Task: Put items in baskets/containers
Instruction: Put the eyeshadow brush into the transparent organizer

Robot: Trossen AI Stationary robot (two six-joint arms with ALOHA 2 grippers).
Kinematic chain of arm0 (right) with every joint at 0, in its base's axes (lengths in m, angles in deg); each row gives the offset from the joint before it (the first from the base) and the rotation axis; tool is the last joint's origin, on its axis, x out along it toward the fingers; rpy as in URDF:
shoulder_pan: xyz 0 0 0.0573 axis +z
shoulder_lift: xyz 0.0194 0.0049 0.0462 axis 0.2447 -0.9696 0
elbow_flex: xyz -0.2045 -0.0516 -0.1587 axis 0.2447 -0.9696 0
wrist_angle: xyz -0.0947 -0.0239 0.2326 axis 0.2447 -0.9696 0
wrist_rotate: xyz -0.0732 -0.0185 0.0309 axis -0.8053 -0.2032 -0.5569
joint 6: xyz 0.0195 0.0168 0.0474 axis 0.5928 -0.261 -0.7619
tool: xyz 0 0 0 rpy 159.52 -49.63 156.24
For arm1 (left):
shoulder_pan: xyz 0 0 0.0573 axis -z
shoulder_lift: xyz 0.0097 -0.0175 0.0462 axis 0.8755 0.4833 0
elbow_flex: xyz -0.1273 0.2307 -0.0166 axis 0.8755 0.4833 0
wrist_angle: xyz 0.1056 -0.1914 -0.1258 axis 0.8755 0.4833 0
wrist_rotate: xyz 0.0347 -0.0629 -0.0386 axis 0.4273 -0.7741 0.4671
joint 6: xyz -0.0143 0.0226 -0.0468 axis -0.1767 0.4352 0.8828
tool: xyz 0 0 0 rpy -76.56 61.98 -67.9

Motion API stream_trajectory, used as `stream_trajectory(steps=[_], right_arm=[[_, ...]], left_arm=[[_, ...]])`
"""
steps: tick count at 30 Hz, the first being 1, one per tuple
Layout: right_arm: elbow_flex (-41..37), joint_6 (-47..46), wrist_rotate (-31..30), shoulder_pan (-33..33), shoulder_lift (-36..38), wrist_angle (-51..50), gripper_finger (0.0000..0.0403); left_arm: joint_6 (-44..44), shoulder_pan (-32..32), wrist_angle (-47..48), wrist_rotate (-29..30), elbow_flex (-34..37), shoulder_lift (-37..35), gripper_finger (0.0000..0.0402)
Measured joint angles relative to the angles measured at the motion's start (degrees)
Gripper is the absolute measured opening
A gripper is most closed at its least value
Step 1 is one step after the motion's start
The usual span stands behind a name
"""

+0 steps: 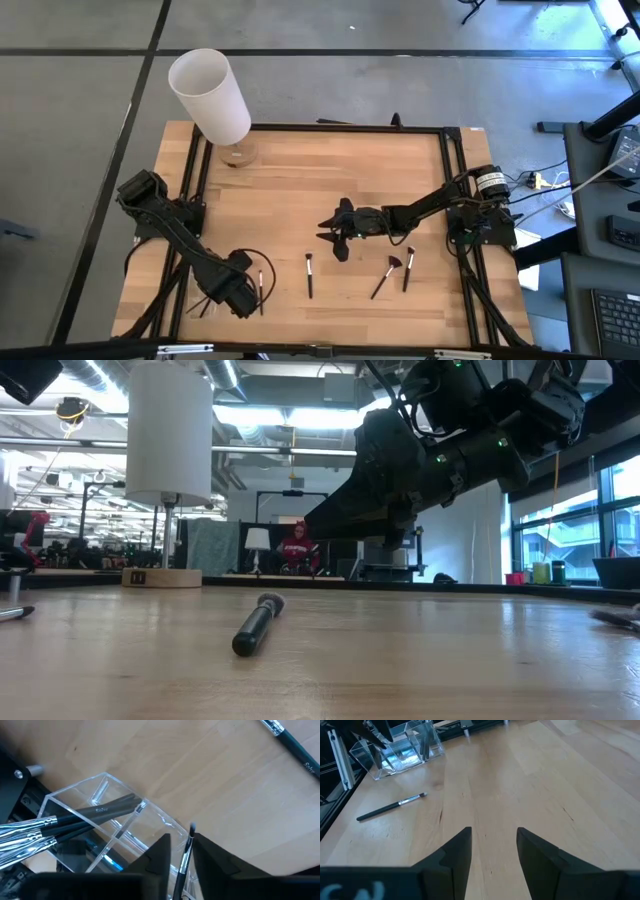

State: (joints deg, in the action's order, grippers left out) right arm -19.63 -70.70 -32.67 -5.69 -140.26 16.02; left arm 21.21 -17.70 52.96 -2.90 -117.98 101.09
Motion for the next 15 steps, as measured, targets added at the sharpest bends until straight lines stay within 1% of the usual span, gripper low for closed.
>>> stream_trajectory(steps=[5,7,11,13,15], right_arm=[[0.00,0.00,0.02,0.00,0.00,0.00,0.0155],[0.00,0.00,0.02,0.00,0.00,0.00,0.0155],[0.00,0.02,0.02,0.00,0.00,0.00,0.0155],[0.00,0.02,0.00,0.00,0.00,0.00,0.0155],[0.00,0.04,-0.04,-0.06,0.00,0.00,0.0155]], left_arm=[[0.00,0.00,0.15,0.04,0.00,0.00,0.0022],[0.00,0.00,0.69,0.63,0.00,0.00,0.0010],[0.45,-0.27,4.11,2.18,-0.31,0.00,0.0014],[1.64,-0.39,7.64,3.15,-1.16,0.00,0.0022],[3.13,-0.39,12.21,5.56,-2.91,-0.06,0.0028]])
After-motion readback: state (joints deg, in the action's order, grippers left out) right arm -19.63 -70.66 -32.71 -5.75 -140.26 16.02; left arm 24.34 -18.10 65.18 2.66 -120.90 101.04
